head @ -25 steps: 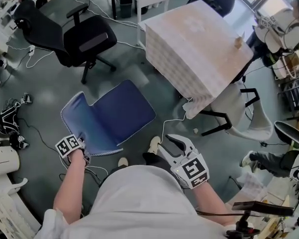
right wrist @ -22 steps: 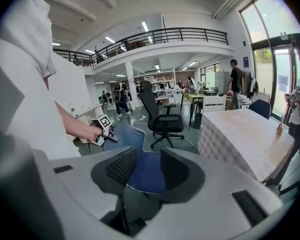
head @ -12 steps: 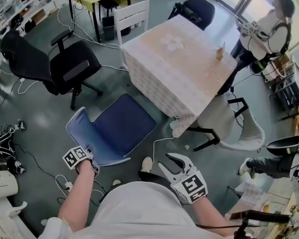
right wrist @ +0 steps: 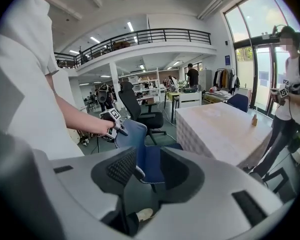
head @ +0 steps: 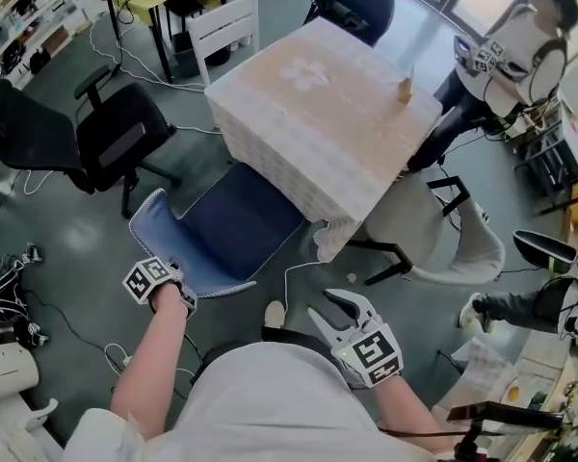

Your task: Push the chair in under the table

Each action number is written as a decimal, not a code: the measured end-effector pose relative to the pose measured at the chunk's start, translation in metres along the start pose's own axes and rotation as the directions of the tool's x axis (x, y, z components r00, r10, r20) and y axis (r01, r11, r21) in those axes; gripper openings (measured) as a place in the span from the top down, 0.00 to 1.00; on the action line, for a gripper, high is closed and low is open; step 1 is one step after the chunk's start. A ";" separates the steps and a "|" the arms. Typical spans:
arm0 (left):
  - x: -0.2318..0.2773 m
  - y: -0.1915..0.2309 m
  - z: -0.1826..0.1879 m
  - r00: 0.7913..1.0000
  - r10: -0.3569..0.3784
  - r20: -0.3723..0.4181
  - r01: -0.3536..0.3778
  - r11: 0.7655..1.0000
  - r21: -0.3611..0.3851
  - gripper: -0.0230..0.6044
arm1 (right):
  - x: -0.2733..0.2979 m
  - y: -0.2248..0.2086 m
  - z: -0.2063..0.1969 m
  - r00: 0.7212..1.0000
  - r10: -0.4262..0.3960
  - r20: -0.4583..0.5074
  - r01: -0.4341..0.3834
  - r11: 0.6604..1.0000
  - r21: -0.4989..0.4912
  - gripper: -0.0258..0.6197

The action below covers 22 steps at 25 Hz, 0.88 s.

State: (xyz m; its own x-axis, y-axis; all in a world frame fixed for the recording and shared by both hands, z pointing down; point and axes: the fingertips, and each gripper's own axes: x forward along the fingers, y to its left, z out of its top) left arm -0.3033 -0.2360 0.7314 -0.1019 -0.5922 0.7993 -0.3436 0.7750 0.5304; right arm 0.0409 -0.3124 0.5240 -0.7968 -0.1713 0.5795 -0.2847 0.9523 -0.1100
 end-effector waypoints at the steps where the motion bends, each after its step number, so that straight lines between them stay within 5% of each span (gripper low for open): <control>1: 0.005 -0.008 -0.001 1.000 -0.004 0.001 0.004 1.000 -0.003 0.86 | -0.001 -0.005 -0.002 1.000 -0.002 0.000 0.002 1.000 0.003 0.73; 13: 0.053 -0.084 -0.010 0.999 -0.033 -0.002 0.033 0.999 -0.023 0.85 | -0.007 -0.042 -0.013 1.000 -0.013 -0.015 0.014 0.999 0.038 0.73; 22: 0.069 -0.109 -0.013 0.999 -0.013 -0.039 0.015 0.999 0.051 0.82 | -0.004 -0.039 -0.015 1.000 -0.007 -0.020 0.008 0.999 0.042 0.73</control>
State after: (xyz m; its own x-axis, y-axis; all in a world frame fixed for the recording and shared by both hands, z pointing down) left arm -0.2606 -0.3588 0.7322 -0.0605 -0.5931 0.8029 -0.3927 0.7536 0.5271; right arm 0.0629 -0.3447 0.5377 -0.7837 -0.1731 0.5965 -0.3132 0.9395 -0.1389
